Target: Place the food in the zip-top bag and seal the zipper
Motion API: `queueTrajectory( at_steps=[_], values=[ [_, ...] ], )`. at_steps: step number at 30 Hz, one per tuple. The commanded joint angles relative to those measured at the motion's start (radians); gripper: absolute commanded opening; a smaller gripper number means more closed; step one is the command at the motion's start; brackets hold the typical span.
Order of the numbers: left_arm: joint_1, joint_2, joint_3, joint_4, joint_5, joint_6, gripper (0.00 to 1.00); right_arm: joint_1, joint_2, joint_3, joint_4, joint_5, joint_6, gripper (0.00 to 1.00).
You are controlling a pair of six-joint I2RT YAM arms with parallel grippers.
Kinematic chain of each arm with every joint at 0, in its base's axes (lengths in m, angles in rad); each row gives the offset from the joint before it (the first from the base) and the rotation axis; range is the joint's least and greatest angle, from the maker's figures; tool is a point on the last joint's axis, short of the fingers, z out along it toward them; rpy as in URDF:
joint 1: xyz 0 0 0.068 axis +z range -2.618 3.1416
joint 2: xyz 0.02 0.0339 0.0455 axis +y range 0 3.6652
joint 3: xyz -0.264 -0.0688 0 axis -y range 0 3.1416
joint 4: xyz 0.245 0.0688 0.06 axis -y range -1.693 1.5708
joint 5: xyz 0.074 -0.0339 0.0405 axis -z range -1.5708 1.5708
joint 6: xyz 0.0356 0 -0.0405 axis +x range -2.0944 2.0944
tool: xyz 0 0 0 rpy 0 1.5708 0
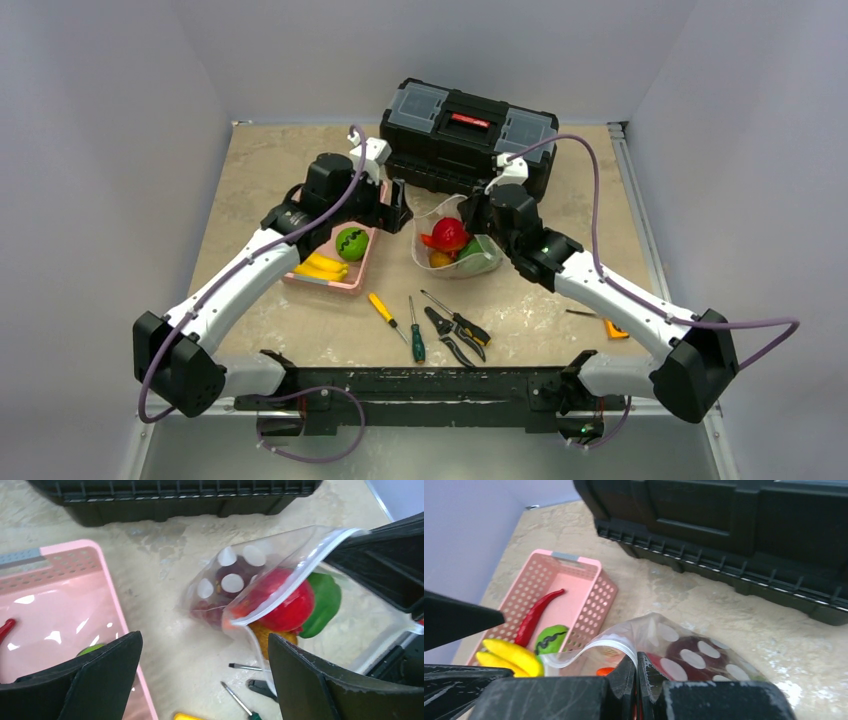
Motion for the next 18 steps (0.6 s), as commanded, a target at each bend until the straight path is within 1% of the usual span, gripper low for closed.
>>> queueTrajectory(
  at_steps=[1,3,6,10,13,18],
  values=[
    [0.006,-0.01,0.04,-0.053,-0.125,0.012,0.96,-0.006,-0.04,0.024,-0.046,0.144,-0.073,0.0],
    [0.029,-0.019,0.039,-0.063,-0.16,-0.017,1.0,-0.006,-0.048,0.025,-0.057,0.171,-0.091,0.0],
    [0.084,-0.022,0.026,-0.066,-0.168,-0.079,1.0,-0.006,-0.045,0.024,-0.071,0.186,-0.104,0.0],
    [0.156,-0.004,0.021,-0.066,-0.126,-0.143,1.0,-0.006,-0.018,0.02,-0.078,0.155,-0.095,0.0],
    [0.195,0.025,0.022,-0.095,-0.15,-0.21,1.0,-0.006,-0.003,0.026,-0.078,0.124,-0.087,0.0],
    [0.227,0.116,0.042,-0.166,-0.17,-0.326,0.94,-0.007,0.003,0.037,-0.077,0.116,-0.088,0.0]
  ],
)
